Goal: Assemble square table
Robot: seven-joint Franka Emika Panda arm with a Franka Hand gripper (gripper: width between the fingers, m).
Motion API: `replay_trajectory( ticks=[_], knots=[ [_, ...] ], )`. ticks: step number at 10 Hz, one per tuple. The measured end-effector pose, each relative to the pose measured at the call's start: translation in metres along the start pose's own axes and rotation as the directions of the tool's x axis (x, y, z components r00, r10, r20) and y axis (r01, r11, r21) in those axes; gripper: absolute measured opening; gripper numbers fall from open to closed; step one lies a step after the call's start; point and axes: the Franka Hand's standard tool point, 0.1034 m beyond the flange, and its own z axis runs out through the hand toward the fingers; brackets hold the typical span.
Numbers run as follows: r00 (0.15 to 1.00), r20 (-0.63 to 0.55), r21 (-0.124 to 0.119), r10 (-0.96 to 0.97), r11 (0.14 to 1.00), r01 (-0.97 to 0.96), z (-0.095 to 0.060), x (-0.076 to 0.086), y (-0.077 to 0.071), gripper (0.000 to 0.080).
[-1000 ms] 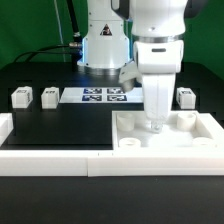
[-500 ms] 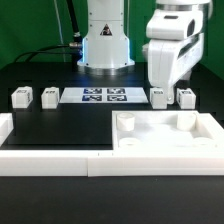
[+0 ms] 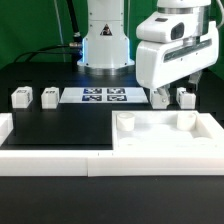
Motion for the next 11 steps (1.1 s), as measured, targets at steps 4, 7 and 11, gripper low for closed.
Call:
replay_trajectory(
  ticks=[4, 7, 11],
  knots=[
    [0.927, 0.021, 0.002, 0.375, 0.927, -0.375, 0.003, 0.005, -0.041, 0.0648],
    [0.914, 0.020, 0.005, 0.405, 0.914, -0.405, 0.007, 0.006, -0.046, 0.0648],
    [0.846, 0.279, -0.024, 0.454, 0.884, -0.467, 0.014, -0.021, -0.067, 0.0648]
  ],
)
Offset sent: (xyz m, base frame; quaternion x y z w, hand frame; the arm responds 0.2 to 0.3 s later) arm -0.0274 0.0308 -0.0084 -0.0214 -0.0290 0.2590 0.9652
